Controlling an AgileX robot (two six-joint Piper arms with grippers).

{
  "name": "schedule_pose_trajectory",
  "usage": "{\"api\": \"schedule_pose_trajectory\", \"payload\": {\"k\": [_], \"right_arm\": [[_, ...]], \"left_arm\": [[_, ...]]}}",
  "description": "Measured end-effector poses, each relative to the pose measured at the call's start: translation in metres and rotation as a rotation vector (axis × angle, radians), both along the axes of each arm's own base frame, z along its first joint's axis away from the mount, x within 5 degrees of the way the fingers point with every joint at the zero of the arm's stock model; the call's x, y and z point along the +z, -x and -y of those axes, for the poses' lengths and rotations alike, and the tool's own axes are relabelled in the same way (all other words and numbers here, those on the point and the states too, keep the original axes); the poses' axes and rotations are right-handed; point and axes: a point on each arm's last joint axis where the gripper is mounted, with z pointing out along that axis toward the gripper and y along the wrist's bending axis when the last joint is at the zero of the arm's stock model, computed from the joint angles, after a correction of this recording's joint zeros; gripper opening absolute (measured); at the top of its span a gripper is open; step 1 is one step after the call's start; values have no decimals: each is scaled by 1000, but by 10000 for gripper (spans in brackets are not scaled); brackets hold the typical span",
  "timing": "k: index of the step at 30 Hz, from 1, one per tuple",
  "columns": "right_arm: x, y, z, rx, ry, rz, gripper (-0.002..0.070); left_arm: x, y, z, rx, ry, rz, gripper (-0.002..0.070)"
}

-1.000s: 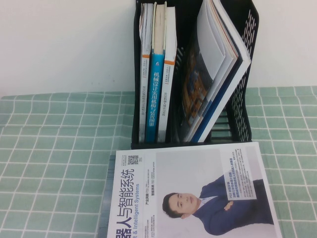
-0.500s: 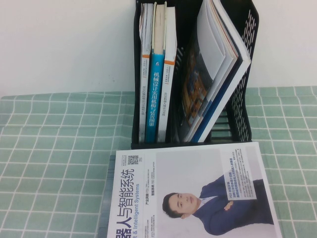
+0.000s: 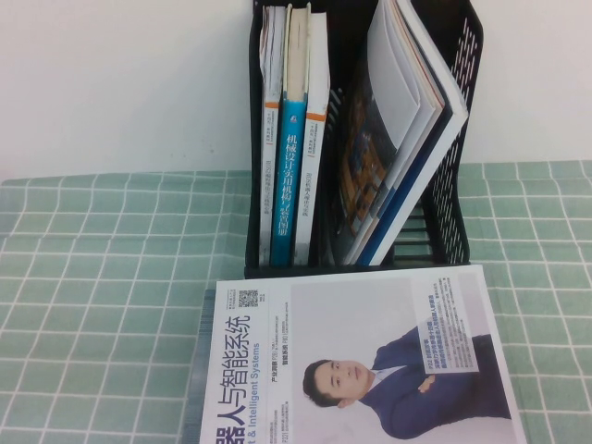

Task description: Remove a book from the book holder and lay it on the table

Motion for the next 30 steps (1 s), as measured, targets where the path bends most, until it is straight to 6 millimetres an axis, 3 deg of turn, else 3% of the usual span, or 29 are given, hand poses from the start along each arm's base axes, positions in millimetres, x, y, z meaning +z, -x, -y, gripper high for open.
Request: {"api": "schedule_pose_trajectory", "payload": {"k": [6, 14, 25, 30], "right_arm": [[0, 0, 0, 0, 0, 0, -2], [0, 0, 0, 0, 0, 0, -2], [0, 0, 0, 0, 0, 0, -2], [0, 0, 0, 0, 0, 0, -2]], "left_arm": [[-24, -2, -5, 79, 102, -201, -3], [-70, -9, -13, 164, 158, -302, -3], [-72, -9, -10, 83, 47, -307, -3], [-81, -7, -8, 51, 55, -408, -3]]}}
